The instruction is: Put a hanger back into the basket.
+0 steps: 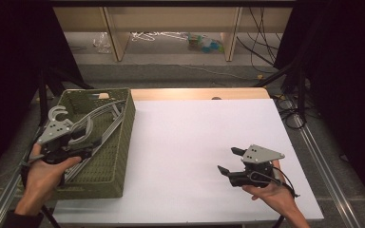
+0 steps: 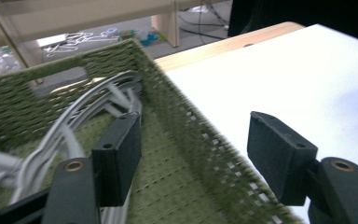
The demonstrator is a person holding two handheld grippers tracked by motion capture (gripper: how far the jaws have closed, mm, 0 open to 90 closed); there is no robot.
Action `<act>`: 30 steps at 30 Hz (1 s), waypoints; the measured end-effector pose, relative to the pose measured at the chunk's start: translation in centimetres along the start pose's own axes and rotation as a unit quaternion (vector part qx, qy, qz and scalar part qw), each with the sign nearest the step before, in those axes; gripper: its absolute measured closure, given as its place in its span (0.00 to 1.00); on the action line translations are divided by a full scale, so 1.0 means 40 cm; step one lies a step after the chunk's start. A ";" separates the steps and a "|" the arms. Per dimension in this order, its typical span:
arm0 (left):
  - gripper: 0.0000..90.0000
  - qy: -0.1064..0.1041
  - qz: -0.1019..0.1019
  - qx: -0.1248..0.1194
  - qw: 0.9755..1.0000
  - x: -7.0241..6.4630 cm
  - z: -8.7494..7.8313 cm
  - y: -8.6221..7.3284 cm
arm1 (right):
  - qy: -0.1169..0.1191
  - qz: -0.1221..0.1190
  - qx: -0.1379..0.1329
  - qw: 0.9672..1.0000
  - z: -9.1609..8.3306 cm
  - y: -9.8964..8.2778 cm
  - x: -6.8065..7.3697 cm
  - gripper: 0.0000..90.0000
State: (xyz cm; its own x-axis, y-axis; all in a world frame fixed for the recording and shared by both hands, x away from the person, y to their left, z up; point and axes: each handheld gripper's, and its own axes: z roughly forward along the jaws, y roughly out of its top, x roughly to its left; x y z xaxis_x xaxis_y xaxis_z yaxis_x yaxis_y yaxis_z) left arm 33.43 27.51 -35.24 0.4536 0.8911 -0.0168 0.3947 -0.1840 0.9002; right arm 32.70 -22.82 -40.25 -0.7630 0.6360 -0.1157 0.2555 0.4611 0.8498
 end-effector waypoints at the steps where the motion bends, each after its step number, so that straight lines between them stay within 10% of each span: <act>1: 0.39 -0.003 0.000 -0.002 1.000 -0.006 0.002 0.000 | 0.001 0.002 0.001 1.000 0.000 0.000 0.001 0.29; 30: 0.24 -0.094 0.011 -0.035 0.995 -0.187 0.051 -0.037 | 0.019 0.006 -0.009 1.000 0.009 -0.007 0.008 0.24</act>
State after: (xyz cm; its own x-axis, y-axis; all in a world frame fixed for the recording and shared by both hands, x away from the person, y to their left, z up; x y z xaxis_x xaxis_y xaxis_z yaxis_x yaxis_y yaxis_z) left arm 31.07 20.26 -37.33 0.6050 0.7930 -0.0723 0.3299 -0.1670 0.9291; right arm 32.60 -22.52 -40.72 -0.7817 0.6176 -0.0874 0.2539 0.4430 0.8598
